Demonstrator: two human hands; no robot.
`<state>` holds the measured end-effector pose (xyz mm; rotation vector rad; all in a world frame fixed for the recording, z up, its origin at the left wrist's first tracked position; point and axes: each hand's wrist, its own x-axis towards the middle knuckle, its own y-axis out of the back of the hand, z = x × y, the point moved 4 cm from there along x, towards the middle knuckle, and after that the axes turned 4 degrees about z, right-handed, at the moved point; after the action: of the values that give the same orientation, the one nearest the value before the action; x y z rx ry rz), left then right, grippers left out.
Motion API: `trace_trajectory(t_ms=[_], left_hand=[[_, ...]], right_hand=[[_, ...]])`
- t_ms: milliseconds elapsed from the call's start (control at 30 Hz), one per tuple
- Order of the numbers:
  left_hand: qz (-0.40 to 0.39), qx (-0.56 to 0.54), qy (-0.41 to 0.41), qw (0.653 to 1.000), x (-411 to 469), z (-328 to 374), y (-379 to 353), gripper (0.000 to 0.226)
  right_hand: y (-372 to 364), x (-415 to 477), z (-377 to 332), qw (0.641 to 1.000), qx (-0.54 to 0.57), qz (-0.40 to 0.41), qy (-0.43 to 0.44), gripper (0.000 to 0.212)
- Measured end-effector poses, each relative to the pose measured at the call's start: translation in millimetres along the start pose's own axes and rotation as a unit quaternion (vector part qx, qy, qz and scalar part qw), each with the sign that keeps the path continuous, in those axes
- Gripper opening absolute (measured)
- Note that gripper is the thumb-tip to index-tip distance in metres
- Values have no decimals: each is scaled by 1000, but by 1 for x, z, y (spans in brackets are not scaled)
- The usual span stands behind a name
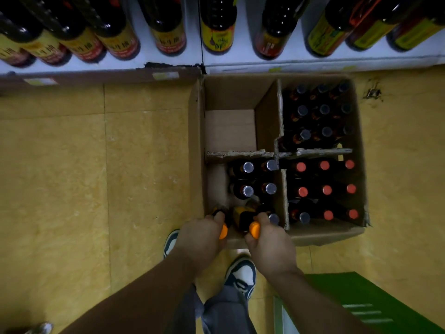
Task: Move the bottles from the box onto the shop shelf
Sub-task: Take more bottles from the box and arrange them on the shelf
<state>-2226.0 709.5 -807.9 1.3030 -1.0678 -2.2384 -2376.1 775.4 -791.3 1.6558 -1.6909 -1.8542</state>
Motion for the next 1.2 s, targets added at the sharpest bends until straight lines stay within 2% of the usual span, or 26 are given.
trace_trajectory(t_ms=[367, 533, 700, 1200], left_hand=[[62, -65, 9, 996, -57, 27, 73, 41], [95, -106, 20, 990, -90, 40, 112, 32], [127, -119, 15, 985, -126, 58, 162, 24], [204, -196, 66, 957, -265, 119, 316, 22]], right_hand=[[71, -61, -18, 999, 24, 30, 2, 27], [109, -94, -26, 998, 38, 41, -3, 34], [160, -130, -36, 997, 45, 56, -1, 26], [319, -260, -74, 985, 126, 118, 14, 23]])
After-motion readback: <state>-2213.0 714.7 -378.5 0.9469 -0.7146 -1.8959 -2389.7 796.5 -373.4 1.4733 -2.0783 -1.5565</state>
